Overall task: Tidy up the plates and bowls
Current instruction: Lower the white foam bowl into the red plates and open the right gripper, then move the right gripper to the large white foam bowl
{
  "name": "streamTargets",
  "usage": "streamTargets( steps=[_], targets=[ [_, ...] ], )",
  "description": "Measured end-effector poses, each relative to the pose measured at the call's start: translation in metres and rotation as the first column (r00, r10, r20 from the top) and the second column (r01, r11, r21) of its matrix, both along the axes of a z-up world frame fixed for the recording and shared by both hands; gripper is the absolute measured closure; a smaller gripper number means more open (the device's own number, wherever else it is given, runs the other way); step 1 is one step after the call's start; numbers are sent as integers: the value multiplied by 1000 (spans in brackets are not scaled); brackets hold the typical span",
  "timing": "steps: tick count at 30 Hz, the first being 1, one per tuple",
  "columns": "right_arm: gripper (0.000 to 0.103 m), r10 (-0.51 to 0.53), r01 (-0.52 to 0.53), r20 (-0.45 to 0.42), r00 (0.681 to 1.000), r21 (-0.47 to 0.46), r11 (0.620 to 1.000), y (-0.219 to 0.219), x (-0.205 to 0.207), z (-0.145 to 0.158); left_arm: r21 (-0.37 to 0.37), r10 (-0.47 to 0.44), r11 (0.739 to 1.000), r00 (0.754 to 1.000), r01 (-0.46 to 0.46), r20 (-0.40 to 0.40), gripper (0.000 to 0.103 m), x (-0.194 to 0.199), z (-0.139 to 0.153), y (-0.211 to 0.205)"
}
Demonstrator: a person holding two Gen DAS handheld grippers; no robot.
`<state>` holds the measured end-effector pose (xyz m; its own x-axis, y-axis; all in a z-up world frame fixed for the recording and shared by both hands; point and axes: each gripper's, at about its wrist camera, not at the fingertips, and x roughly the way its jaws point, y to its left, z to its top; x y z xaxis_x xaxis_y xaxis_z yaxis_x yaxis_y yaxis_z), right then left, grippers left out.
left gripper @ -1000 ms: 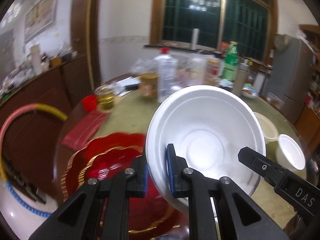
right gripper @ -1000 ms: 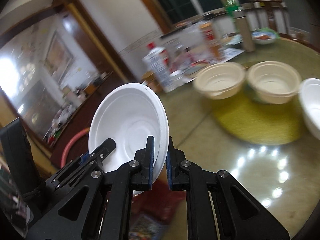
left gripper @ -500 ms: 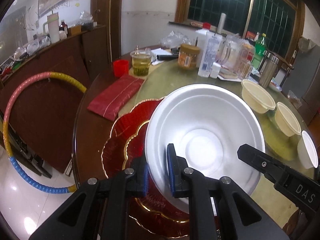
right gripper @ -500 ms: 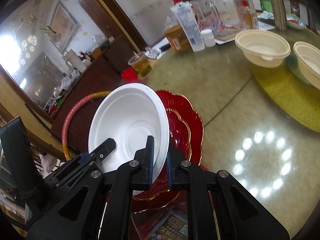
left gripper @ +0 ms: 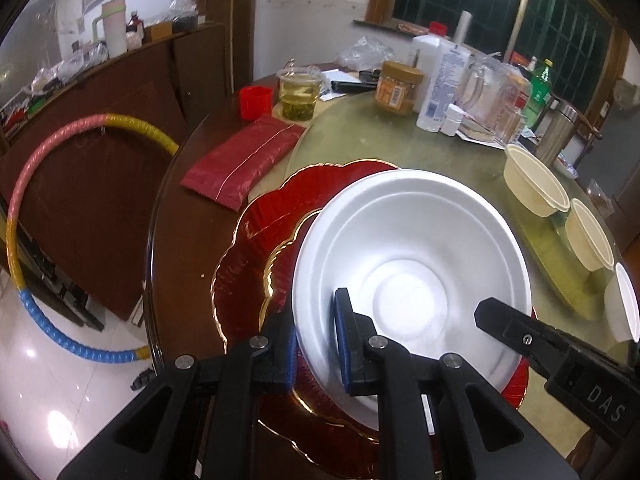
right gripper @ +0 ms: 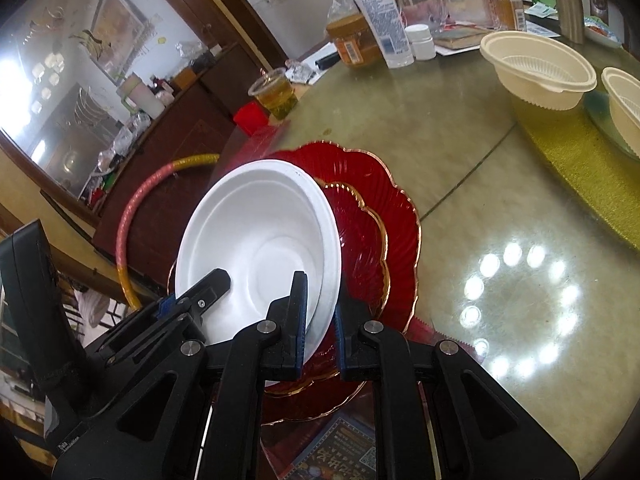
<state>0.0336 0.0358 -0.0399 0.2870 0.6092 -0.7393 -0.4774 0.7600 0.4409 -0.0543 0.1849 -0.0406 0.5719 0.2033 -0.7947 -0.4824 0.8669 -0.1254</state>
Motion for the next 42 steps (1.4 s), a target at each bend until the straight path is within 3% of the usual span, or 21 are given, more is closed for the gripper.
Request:
streamTargets(
  steps=[3,6,11,14,17,18,19,20,21,24,29,34,37,40,42],
  targets=[
    [90,11,-11,-2,1000,-23,1000,4,0,0,-6,6,1000,1000,-6,-10,86,0,-2,1],
    [88,23,-23,-1,1000,-81,996,9,-1,0,-15,4,1000,1000,-4,-16,79,0,0,3],
    [87,31,-29,14,999,-111,993,6,-4,6,-70,1,998,1000,1,23,40,-6,10,5],
    [87,12,-9,29,999,-76,997,-9,-3,15,-61,44,997,996,-39,76,27,-14,23,7],
    [85,-23,22,26,999,18,1000,-30,1,25,-54,101,994,985,-94,138,24,-22,37,10],
    [69,-34,33,14,999,78,996,-41,4,28,-55,116,993,981,-108,158,24,-23,42,12],
    [43,-44,43,6,999,119,992,-49,6,30,-54,132,991,974,-124,185,24,-25,47,12],
    [31,-65,65,-2,998,177,982,-62,9,32,-51,142,990,970,-134,199,23,-25,51,12],
    [24,-101,98,-2,995,234,967,-77,12,35,-48,153,988,965,-146,215,22,-24,55,11],
    [24,-205,204,-32,978,322,924,-114,19,34,-46,140,990,962,-133,234,22,-17,60,2],
    [23,-359,382,-133,924,394,836,-182,25,19,-26,14,1000,975,-8,222,22,13,61,-41],
    [23,-437,458,-151,887,410,789,-231,19,21,-38,-154,986,971,164,185,22,49,56,-99],
    [23,-473,485,-136,870,398,778,-259,14,27,-76,-241,964,956,256,165,22,71,53,-136],
    [23,-532,532,-120,838,397,748,-297,2,37,-137,-344,921,926,365,153,22,96,48,-178],
    [23,-602,590,-103,792,386,709,-327,-5,43,-160,-402,893,906,420,134,22,110,44,-205]
  ],
)
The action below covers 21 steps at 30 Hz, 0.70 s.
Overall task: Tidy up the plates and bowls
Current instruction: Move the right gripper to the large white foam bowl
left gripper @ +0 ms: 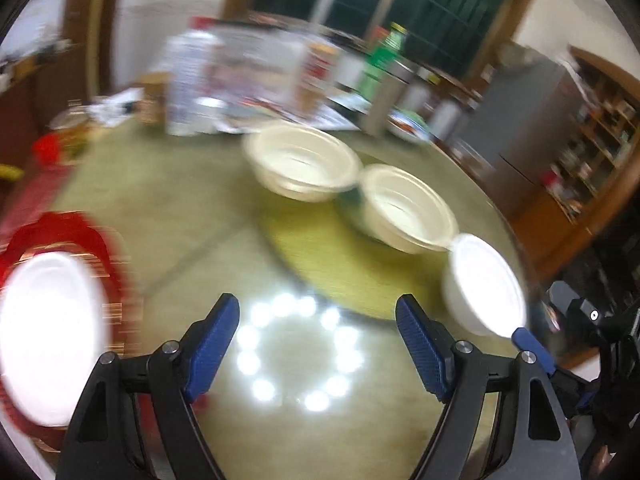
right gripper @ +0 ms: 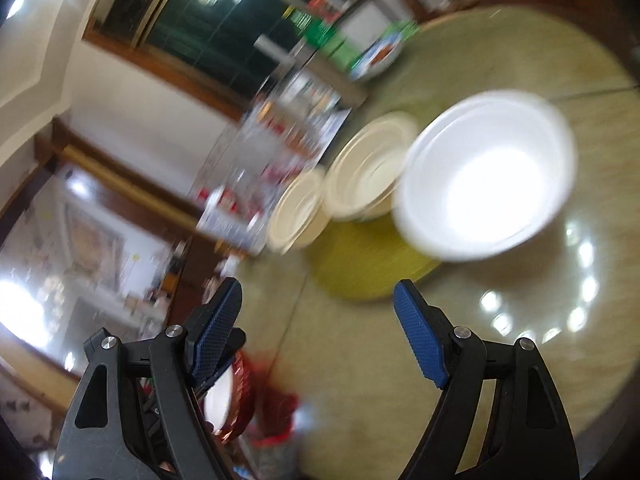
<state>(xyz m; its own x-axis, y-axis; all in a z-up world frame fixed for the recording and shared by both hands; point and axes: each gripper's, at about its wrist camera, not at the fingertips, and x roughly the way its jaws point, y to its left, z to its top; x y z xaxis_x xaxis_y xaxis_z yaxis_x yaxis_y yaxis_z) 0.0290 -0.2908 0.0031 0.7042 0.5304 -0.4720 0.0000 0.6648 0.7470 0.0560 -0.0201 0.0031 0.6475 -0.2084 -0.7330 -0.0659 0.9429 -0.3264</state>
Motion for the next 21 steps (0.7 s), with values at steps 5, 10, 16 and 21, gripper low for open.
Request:
streamTargets(
  steps=[5,10,16,21],
  targets=[
    [23,-194,194,-58,979,-7,981,-64,-4,-5,-12,-101,995,993,101,-56,22,32,-13,-56],
    [23,-241,246,-150,959,16,969,-101,12,-26,-14,-140,990,983,139,-115,22,61,-26,-94],
    [23,-232,237,-194,953,4,971,-111,31,-39,2,-137,990,979,139,-149,22,77,-37,-121],
    [24,-240,234,-200,950,-54,971,-104,42,-40,10,-136,990,977,139,-166,22,82,-45,-134]
  ],
)
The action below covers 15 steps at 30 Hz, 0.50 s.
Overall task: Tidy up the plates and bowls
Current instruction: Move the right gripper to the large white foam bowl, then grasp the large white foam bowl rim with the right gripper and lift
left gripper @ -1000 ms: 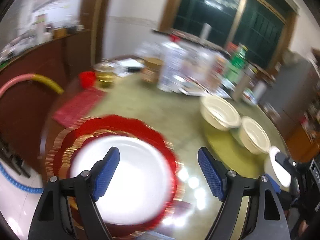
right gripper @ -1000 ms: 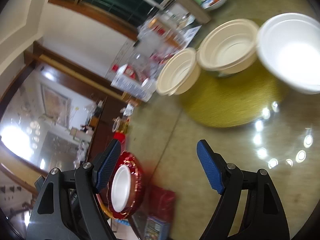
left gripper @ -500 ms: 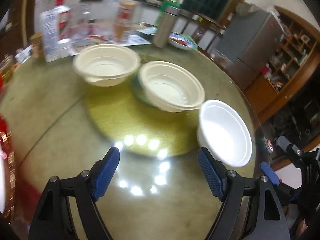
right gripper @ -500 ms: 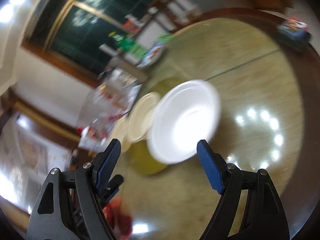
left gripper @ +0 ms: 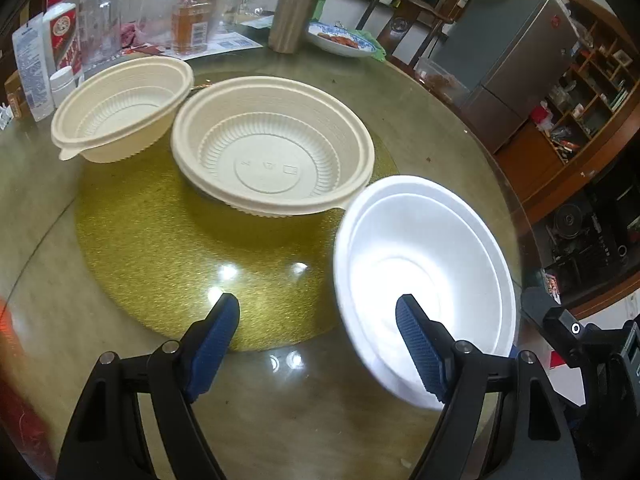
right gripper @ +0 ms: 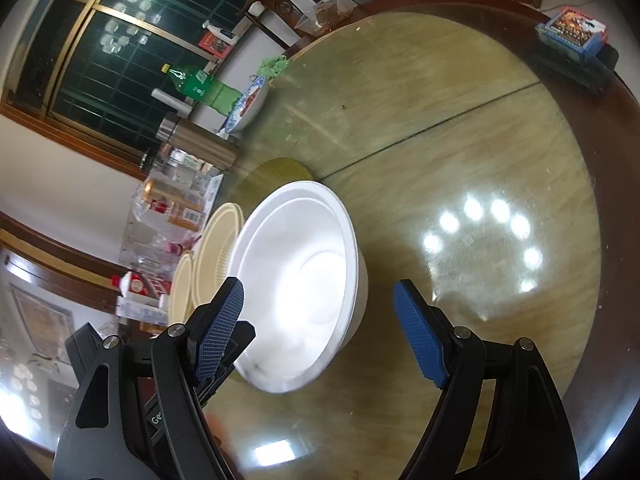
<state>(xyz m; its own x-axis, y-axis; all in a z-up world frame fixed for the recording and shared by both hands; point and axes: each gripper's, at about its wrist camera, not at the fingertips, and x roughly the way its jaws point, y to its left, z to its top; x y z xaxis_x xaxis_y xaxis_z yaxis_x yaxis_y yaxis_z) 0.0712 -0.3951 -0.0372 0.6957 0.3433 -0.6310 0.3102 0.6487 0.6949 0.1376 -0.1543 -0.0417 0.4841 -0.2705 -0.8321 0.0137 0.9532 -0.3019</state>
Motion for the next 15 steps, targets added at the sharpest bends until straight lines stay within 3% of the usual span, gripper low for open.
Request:
streamTargets(
  steps=[2,4,5,6,7,8,9,10,12,15],
  targets=[
    [29,1,-2,-12,1000,-24,1000,0,2,-1,12,-5,1000,1000,5,-4,23,-1,-2,-3],
    [51,4,-5,-26,1000,-29,1000,1,6,-5,21,-8,1000,1000,8,-8,24,-2,-6,-6],
    [57,7,-8,-39,999,-29,1000,1,8,-7,26,-9,1000,1000,9,-11,24,0,-8,-7],
    [71,9,-10,-50,999,-30,1000,1,8,-10,32,-9,999,1000,10,-11,24,0,-10,-7],
    [85,15,-17,-59,998,-36,999,2,9,-12,36,-10,999,1000,10,-9,35,1,-11,-7],
    [87,15,-19,-73,997,-49,999,3,10,-14,52,-18,998,1000,18,-10,54,1,-13,-9],
    [91,16,-20,-78,997,-52,998,3,9,-17,88,-31,996,999,31,8,64,1,-13,-11],
    [92,22,-25,-73,997,-43,999,3,8,-18,97,-62,993,998,61,8,79,-1,-13,-13],
    [95,36,-38,-53,998,-44,998,8,4,-16,106,-76,992,997,75,7,87,-4,-11,-14],
    [95,42,-45,-37,998,-81,996,16,-4,-9,119,-77,990,997,73,31,87,-14,-3,-9]
  ],
)
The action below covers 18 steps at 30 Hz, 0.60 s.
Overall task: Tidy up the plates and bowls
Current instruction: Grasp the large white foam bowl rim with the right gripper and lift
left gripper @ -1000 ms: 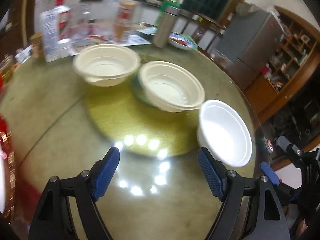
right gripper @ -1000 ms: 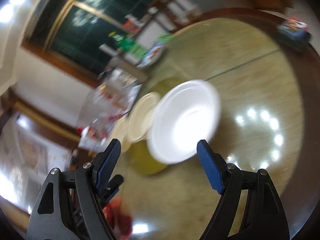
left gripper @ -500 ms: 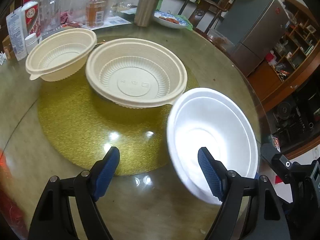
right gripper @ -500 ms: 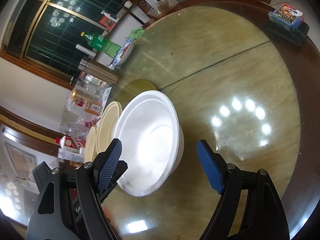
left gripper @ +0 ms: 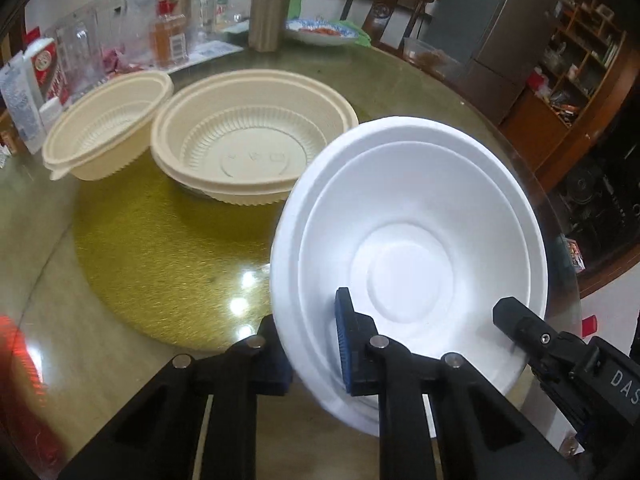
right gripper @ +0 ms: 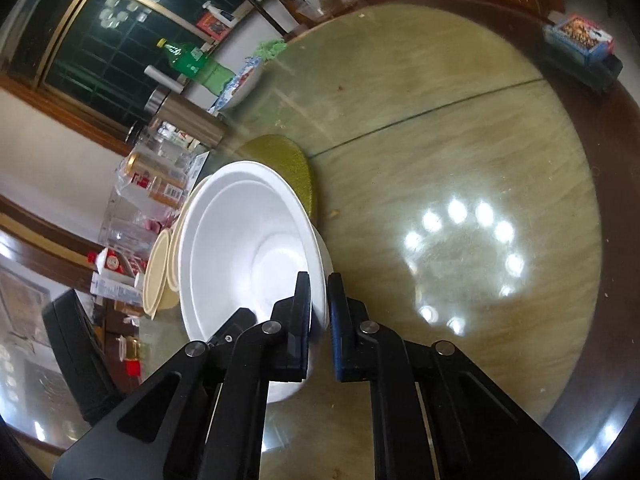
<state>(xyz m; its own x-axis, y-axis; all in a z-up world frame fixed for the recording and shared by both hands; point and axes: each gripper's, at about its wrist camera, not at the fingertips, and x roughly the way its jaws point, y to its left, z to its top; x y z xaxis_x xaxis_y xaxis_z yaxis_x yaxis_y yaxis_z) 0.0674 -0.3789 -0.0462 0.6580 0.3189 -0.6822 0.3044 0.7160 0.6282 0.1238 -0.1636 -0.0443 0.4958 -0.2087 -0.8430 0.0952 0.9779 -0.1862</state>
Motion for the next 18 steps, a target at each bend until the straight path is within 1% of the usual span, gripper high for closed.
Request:
streamTargets(
  steps=[4,6,13,18],
  targets=[
    [95,19,-19,22,1000,7,1000,9,-11,6,18,0,1000,1000,0,27,88,-15,11,9],
    [95,34,-34,35,999,-2,999,15,-17,10,30,2,1000,999,-4,53,88,-24,16,15],
    [95,95,-92,79,992,-29,995,45,-36,24,55,42,997,991,-49,130,88,-50,28,39],
    [95,132,-128,92,987,-45,991,67,-44,27,58,73,995,987,-82,145,88,-59,32,59]
  ],
)
